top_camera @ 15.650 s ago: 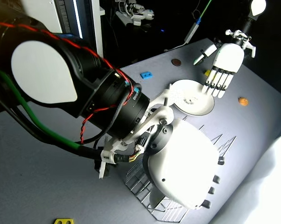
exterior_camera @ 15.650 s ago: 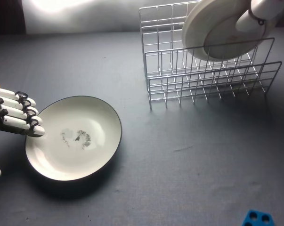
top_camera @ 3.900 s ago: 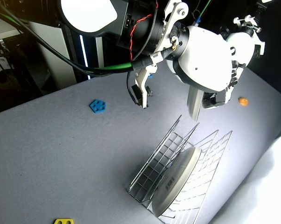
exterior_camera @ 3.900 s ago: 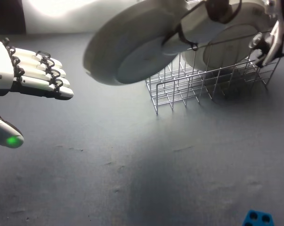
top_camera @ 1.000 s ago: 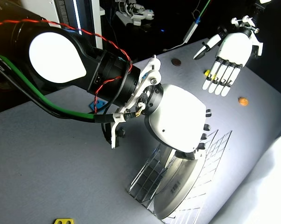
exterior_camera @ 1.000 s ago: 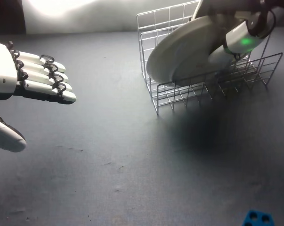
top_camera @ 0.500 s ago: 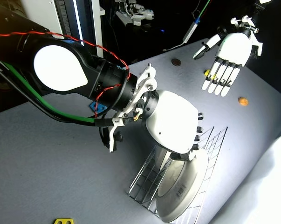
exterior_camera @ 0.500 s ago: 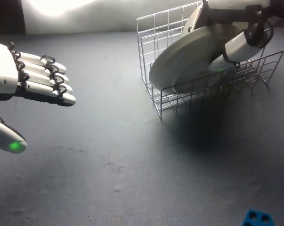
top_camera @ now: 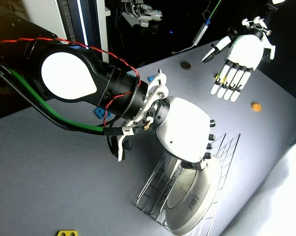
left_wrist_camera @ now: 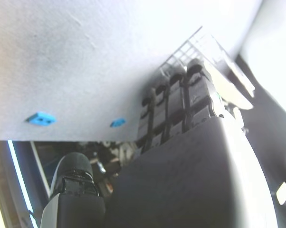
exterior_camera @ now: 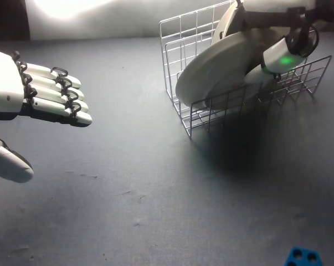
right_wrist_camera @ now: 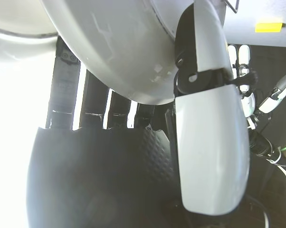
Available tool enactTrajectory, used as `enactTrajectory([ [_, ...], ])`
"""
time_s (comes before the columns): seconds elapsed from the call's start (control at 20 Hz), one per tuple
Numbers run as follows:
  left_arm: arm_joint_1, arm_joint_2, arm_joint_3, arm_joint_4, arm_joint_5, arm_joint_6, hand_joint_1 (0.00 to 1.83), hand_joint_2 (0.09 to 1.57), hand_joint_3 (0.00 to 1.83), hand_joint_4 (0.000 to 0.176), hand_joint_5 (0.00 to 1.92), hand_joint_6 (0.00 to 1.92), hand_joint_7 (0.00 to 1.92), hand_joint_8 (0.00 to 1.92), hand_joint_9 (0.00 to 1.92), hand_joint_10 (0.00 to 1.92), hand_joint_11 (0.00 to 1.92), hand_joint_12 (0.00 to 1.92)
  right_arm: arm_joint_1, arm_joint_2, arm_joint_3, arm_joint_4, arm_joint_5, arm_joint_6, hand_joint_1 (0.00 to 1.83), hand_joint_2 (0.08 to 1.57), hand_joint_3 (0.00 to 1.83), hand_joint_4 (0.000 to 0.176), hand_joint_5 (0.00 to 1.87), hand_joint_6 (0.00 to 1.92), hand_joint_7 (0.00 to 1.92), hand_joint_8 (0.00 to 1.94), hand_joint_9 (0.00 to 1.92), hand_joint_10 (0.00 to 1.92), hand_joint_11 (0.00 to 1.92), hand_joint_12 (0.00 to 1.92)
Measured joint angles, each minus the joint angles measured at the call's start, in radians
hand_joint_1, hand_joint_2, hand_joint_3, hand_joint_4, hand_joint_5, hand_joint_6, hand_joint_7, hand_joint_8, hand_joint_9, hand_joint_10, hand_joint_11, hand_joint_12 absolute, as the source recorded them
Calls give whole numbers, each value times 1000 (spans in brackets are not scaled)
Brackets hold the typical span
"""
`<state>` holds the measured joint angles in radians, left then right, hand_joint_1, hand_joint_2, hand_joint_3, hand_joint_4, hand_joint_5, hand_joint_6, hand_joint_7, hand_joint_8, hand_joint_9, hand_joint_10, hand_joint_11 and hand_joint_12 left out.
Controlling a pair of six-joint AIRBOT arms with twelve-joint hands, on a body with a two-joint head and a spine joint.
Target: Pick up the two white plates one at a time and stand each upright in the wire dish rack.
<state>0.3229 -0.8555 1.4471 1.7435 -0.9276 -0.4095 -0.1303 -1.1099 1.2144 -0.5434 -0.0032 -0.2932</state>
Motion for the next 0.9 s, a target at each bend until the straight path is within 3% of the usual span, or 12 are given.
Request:
enactTrajectory([
  [0.05,0,0,0,0,0,0,0,1119,0,0,108,3,108,2,66,4,0,0,-1,0,0,0,2,0,1151,1146,1,0,917,1077,910,482,1036,1,566,981],
  [0.1,0,0,0,0,0,0,0,1123,0,0,105,2,106,1,63,2,0,0,-1,0,0,0,2,0,1117,1168,0,0,869,1143,928,211,964,1,503,1010],
  [0.15,0,0,0,0,0,0,0,1123,0,0,105,2,106,1,63,2,0,0,-1,0,0,0,2,0,1117,1168,0,0,869,1143,928,211,964,1,503,1010],
  [0.2,0,0,0,0,0,0,0,1124,0,0,115,6,115,5,67,4,0,0,-1,0,0,1,0,0,1096,1078,0,0,771,267,897,37,852,6,402,1021],
  [0.25,0,0,0,0,0,0,0,1126,1,0,112,4,113,3,65,2,0,0,-1,0,0,4,-1,0,1076,1074,0,0,831,47,893,4,838,5,375,1036],
  [0.9,0,0,-2,2,0,0,0,1123,0,0,99,5,114,9,68,8,0,0,3,0,0,1,24,-14,1034,1058,0,0,749,3,804,5,761,5,247,1148],
])
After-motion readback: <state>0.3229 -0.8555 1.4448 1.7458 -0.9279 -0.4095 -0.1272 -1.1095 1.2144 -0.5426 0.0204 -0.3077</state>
